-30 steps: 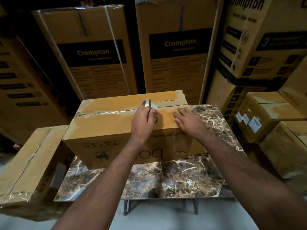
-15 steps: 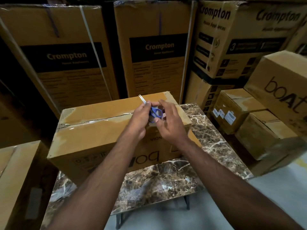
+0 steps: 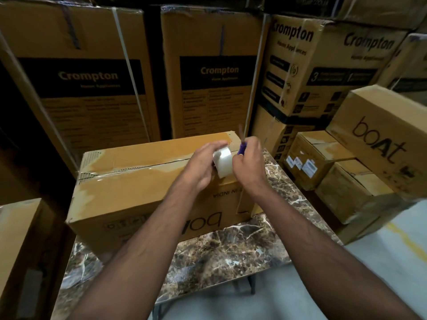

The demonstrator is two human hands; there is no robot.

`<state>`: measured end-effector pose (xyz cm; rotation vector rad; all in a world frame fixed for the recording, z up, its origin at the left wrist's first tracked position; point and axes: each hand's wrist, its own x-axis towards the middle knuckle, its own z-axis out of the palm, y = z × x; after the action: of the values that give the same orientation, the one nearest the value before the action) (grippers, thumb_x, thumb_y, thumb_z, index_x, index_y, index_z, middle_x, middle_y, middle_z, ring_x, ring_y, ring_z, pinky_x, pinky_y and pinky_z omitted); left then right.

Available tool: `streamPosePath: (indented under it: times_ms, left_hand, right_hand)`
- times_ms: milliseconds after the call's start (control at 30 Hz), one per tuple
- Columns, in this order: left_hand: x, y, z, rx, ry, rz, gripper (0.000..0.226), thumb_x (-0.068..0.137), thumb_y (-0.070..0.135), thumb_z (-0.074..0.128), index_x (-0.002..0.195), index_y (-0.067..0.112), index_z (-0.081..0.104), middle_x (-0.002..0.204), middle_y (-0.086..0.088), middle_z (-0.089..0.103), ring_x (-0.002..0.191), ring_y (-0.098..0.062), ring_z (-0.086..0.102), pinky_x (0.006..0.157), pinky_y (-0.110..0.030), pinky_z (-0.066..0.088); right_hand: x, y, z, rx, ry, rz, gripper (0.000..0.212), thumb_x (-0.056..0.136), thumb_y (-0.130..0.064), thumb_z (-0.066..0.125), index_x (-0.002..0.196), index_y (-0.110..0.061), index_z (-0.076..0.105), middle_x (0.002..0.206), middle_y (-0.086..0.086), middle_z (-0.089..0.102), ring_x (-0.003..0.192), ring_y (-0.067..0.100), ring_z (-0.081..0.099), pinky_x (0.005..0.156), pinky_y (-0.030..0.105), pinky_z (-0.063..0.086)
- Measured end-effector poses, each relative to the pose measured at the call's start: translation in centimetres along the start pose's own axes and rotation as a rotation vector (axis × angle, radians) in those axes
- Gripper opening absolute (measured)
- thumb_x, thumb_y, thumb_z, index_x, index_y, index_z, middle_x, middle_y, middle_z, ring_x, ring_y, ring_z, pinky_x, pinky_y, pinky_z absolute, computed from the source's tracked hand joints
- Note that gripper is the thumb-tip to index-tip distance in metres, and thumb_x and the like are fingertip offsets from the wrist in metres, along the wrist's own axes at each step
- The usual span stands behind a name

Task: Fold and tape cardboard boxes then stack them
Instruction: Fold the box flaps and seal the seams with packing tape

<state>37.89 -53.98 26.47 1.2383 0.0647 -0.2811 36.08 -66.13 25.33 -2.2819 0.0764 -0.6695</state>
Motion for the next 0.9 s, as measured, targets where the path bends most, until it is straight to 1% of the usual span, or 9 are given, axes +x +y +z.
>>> streamPosePath:
  times_ms: [67,200,333,400,467,533,633,767,900]
  left_hand:
    - [0.4,0.1,-0.3,-0.01,0.027,0.049,0.025,0.103,0.009,0.043,0.107,0.017,0.067,0.095,-0.004,0.069,0.075,-0.015,0.062,0.055,-0.024,0.05]
    - [1.3,0.2,0.3,-0.122,0.059,0.014,0.027,0.103,0.002,0.039,0.104,0.014,0.063,0.105,-0.015,0.067,0.085,-0.024,0.067,0.069,-0.036,0.056]
    - [1.9,0.3,2.1,-0.118,0.04,-0.021,0.032,0.103,0.002,0.041,0.128,0.018,0.054,0.12,-0.017,0.063,0.089,-0.025,0.068,0.068,-0.038,0.058]
    - [2.7,0.3,2.7,-0.089,0.033,-0.079,0.053,0.103,0.002,0.044,0.149,0.025,0.033,0.127,-0.015,0.056,0.096,-0.026,0.066,0.067,-0.039,0.059]
    - [3.2,0.7,3.0,0.048,0.006,-0.145,0.05,0.103,0.007,0.045,0.151,0.018,0.032,0.125,-0.016,0.057,0.097,-0.027,0.065,0.07,-0.04,0.058]
    - [3.6,1.3,3.5,0.315,-0.054,-0.176,0.028,0.103,0.016,0.052,0.13,0.015,0.058,0.124,-0.016,0.066,0.101,-0.028,0.066,0.082,-0.044,0.058]
    - [4.7,2.1,5.1,0.589,-0.095,-0.146,0.015,0.101,0.025,0.057,0.109,0.021,0.068,0.116,-0.011,0.07,0.109,-0.029,0.067,0.092,-0.044,0.057]
    - [6.7,3.7,6.6,0.867,-0.074,-0.101,0.013,0.099,0.026,0.061,0.109,0.023,0.068,0.11,-0.003,0.066,0.105,-0.022,0.063,0.082,-0.035,0.055]
    - [9.4,3.9,7.7,1.091,-0.079,0.03,0.01,0.099,0.025,0.06,0.105,0.019,0.065,0.103,0.002,0.062,0.093,-0.013,0.056,0.075,-0.03,0.05]
  right_hand:
    - [-0.2,0.4,-0.1,0.155,-0.125,0.072,0.027,0.084,-0.001,0.055,0.103,-0.012,0.039,0.103,0.007,0.043,0.087,0.017,0.044,0.074,0.039,0.041]
    - [-1.4,1.5,-0.3,0.294,-0.395,0.051,0.047,0.076,-0.025,0.062,0.111,-0.021,0.03,0.119,0.011,0.042,0.114,0.024,0.051,0.093,0.04,0.052]
    - [-0.7,3.1,-0.9,0.363,-0.273,0.057,0.041,0.087,-0.013,0.074,0.099,-0.025,0.036,0.096,-0.001,0.05,0.086,0.017,0.06,0.074,0.04,0.057]
    - [-0.1,3.8,-1.5,0.409,-0.276,0.06,0.04,0.09,-0.007,0.072,0.091,-0.029,0.038,0.09,-0.005,0.051,0.075,0.009,0.057,0.061,0.028,0.051]
    - [0.3,4.3,-1.8,0.426,-0.324,0.065,0.04,0.092,-0.009,0.07,0.089,-0.032,0.039,0.093,-0.004,0.054,0.078,0.01,0.058,0.06,0.022,0.049]
    - [0.6,4.8,-2.3,0.429,-0.367,0.071,0.038,0.094,-0.011,0.069,0.089,-0.034,0.039,0.1,-0.002,0.055,0.088,0.012,0.06,0.063,0.021,0.051]
    - [2.1,6.0,-3.7,0.482,-0.403,0.075,0.034,0.097,-0.011,0.065,0.091,-0.033,0.039,0.106,0.0,0.056,0.096,0.018,0.062,0.067,0.024,0.053]
    - [4.4,7.8,-5.3,0.447,-0.458,0.006,0.025,0.099,-0.012,0.06,0.096,-0.023,0.038,0.104,0.001,0.053,0.09,0.015,0.058,0.062,0.023,0.049]
    - [6.7,10.0,-6.4,0.422,-0.505,-0.07,0.028,0.099,-0.014,0.06,0.091,-0.03,0.038,0.099,-0.002,0.051,0.086,0.012,0.053,0.065,0.027,0.049]
